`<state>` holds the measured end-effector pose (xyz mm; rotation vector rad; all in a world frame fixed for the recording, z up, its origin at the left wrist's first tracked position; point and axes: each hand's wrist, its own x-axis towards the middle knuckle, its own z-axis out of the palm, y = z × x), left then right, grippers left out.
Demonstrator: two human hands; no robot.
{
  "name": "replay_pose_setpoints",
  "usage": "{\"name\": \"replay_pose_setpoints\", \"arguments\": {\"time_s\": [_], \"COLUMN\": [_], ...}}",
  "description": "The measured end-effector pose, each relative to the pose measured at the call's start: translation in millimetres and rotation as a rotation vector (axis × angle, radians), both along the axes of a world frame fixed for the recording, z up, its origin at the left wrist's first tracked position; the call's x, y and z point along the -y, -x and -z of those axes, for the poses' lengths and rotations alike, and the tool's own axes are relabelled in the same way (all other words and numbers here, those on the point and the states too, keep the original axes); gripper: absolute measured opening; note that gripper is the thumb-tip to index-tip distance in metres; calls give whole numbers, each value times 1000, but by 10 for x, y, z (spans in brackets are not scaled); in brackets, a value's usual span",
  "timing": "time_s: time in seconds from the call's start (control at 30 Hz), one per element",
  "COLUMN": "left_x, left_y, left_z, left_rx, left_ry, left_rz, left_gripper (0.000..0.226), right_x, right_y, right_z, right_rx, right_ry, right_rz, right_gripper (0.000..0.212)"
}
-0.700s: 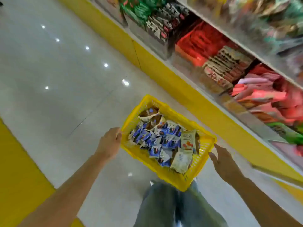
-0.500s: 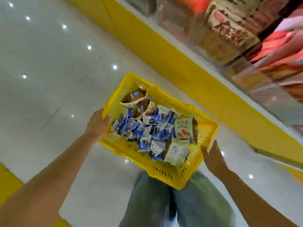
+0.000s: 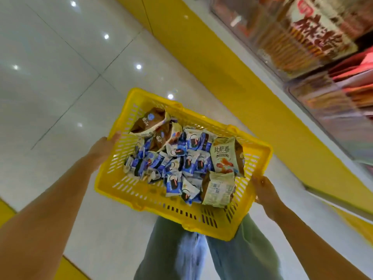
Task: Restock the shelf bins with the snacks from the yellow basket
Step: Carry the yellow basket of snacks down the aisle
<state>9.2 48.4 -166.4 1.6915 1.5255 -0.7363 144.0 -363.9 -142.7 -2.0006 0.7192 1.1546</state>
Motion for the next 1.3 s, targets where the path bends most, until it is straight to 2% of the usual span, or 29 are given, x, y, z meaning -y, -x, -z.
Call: {"name": "replay_pose_setpoints", "arguments": {"time_s": [0.07,0.17,0.27,0.4,0.53,0.63,0.83,0.97,1.1,1.3], "left_x": [16,36,-34,-206,-461,-762,-1478,-1990,-2488,-3221], "left_y": [243,551,821,1108,1314,1398,1355,1214,1118,1062], "left_z": [-259,-751,-1280,-2010,-2763,-3233,-3923,-4304,-4547,-4704], "left_rx": [-17,69,195,314,367,426,488,489,500,553], "left_ry": [-49,-160,-231,-345,-454,-539,-674,-728,-750,-785], "left_rz": [10,-56,-152,-214,-289,-318,-407,-486,-579,-681], "left_gripper": [74,71,65,54,49,49,61,55,60,52], "right_x": [-72,-276,-588,-1107,-1619,-2062,-3090,-3849,-4651,-5887], "right_y": [-24,-120,-212,-309,-372,-491,-867,-1157,-1408,-1596], "right_z": [-249,-681,-1181,-1914,-2693,-3153,-3836,-4211,-4519,-4774], "right_rx": [66,221,399,666,790,864,990,1014,1033,1084], "right_ry": [-16,-42,-48,10,-6,-47,-192,-244,-309,-332], "right_rz": [-20,-97,-175,-315,-441,-480,-491,-528,-581,-712], "right_gripper": [19,32,22,39,44,53,44,46,46,50]}}
